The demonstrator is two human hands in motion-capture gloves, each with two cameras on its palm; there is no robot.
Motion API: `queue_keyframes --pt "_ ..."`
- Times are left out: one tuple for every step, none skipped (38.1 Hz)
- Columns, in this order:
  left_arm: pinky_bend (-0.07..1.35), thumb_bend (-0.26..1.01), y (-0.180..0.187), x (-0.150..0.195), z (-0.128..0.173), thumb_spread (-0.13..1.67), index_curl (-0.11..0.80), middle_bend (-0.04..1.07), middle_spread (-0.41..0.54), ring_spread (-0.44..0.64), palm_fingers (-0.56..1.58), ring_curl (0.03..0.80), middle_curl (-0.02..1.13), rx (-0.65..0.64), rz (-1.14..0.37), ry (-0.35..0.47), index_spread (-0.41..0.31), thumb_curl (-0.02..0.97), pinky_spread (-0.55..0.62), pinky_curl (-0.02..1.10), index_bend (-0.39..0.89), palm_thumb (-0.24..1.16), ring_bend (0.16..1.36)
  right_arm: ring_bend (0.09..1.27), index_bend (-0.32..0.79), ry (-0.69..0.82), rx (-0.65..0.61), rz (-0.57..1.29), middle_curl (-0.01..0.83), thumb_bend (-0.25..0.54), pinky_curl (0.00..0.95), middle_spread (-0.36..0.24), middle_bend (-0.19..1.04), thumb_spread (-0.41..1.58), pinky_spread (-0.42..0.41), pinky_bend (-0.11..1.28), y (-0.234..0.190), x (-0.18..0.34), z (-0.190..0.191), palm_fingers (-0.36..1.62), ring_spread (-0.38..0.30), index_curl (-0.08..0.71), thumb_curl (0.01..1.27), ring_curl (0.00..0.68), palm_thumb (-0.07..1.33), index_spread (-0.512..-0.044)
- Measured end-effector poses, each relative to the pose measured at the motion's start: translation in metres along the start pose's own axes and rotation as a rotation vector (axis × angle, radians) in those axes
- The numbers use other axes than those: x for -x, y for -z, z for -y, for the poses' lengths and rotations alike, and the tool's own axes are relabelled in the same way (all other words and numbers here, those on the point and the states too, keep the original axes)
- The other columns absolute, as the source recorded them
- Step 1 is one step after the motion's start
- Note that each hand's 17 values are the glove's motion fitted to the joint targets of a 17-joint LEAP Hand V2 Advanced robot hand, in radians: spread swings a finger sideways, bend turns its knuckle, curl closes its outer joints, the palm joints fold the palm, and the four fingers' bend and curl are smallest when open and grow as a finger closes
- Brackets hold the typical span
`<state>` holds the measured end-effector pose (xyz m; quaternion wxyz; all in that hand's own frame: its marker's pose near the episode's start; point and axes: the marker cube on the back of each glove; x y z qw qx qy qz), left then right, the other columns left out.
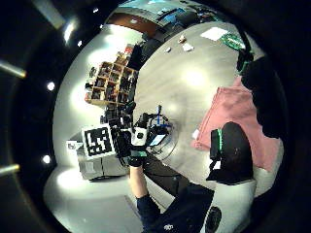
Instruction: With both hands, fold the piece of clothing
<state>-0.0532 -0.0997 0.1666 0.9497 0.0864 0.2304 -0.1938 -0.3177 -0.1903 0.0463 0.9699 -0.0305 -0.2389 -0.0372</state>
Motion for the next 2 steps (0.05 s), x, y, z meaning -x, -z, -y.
queue_keyframes --pt "0.29 0.06 0.0059 -0.0012 -0.003 1.36 0.384 0.16 0.083 0.23 0.47 0.295 0.34 -0.004 0.0 0.0 -0.061 0.312 0.17 0.34 0.2 0.35 0.48 0.59 0.07 0.037 -0.044 0.004 0.484 -0.023 0.394 -0.139 0.19 0.82 -0.303 0.67 0.0 -0.0042 0.0038 1.1 -0.22 0.238 0.63 0.442 0.98 -0.179" --pt "0.28 0.05 0.0095 -0.0019 -0.0049 1.36 0.386 0.16 0.082 0.23 0.47 0.295 0.34 -0.006 -0.001 0.0 -0.062 0.313 0.17 0.34 0.19 0.35 0.48 0.59 0.07 0.049 -0.061 0.004 0.484 -0.023 0.392 -0.138 0.19 0.82 -0.303 0.67 0.0002 -0.0063 0.0054 1.1 -0.219 0.237 0.63 0.44 0.98 -0.179"
